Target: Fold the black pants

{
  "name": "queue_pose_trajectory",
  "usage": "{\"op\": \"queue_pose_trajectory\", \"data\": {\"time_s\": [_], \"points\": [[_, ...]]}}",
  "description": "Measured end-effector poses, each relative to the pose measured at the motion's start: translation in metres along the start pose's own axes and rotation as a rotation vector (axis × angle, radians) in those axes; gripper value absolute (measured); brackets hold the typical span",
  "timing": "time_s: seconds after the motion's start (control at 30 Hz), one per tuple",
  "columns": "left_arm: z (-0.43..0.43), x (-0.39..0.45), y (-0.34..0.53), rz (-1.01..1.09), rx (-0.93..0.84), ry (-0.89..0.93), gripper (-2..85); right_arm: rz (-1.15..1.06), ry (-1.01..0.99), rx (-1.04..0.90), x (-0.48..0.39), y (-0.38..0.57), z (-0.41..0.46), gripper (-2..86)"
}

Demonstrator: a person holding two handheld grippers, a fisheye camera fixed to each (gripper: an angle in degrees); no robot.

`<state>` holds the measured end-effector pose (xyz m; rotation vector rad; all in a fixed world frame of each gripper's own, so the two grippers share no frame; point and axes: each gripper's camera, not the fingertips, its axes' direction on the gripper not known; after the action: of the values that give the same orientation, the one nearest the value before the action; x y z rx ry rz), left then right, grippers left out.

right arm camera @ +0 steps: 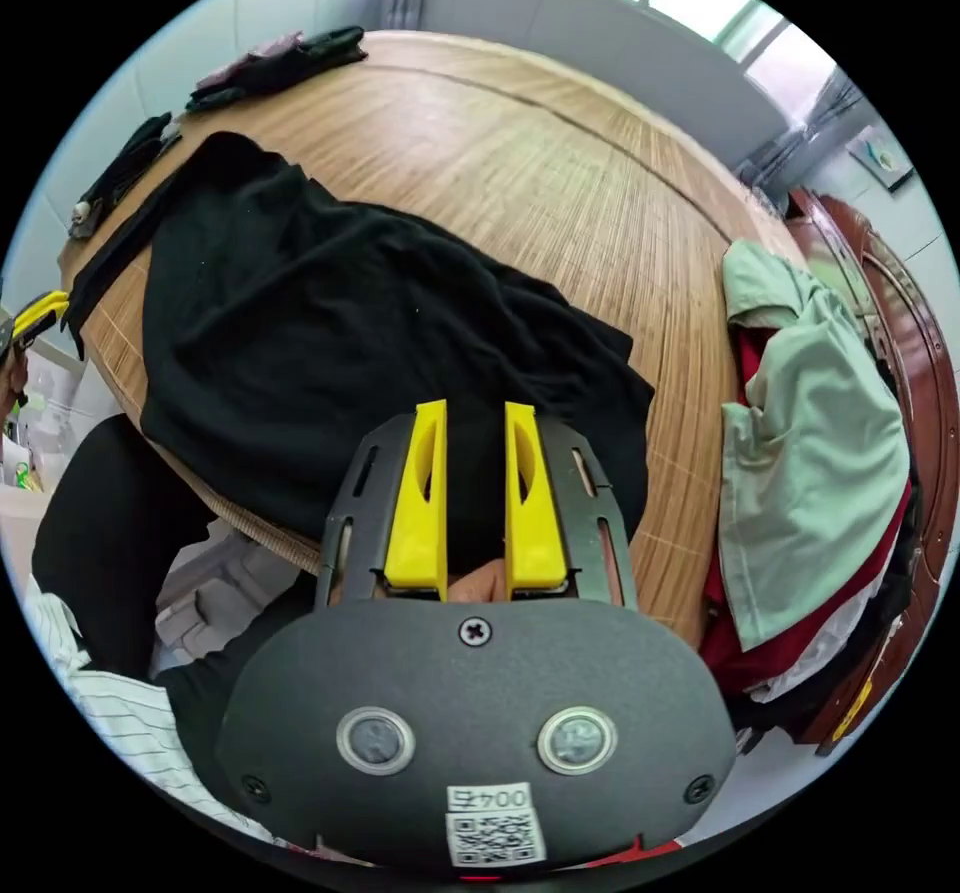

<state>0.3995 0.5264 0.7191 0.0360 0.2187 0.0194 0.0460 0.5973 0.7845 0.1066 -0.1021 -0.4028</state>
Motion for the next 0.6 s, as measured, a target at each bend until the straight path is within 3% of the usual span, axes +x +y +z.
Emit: {"op": "queue_pose_trajectory", "data": {"time_s": [0.27, 0.33, 0.43, 0.5, 0.6], "points": [[0.013, 0.025, -0.006, 0.157, -0.036, 0.009, 7.3, 0.160, 0.019, -0.096, 0.117, 0.072, 0.014, 9.1], [0.018, 0.034, -0.008, 0.222, -0.048, -0.037, 7.3, 0.221, -0.016, -0.027, 0.133, 0.090, 0.001, 8.2], [0.020, 0.028, -0.009, 0.236, -0.045, -0.065, 7.3, 0.388, -0.341, 0.238, 0.152, 0.130, -0.037, 7.6], [0.022, 0.021, -0.009, 0.227, -0.048, -0.066, 7.4, 0.492, -0.687, 0.445, 0.153, 0.169, -0.041, 7.3], [0.028, 0.010, -0.010, 0.222, -0.061, -0.059, 7.4, 0.534, -0.878, 0.504, 0.132, 0.194, -0.012, 6.9]]}}
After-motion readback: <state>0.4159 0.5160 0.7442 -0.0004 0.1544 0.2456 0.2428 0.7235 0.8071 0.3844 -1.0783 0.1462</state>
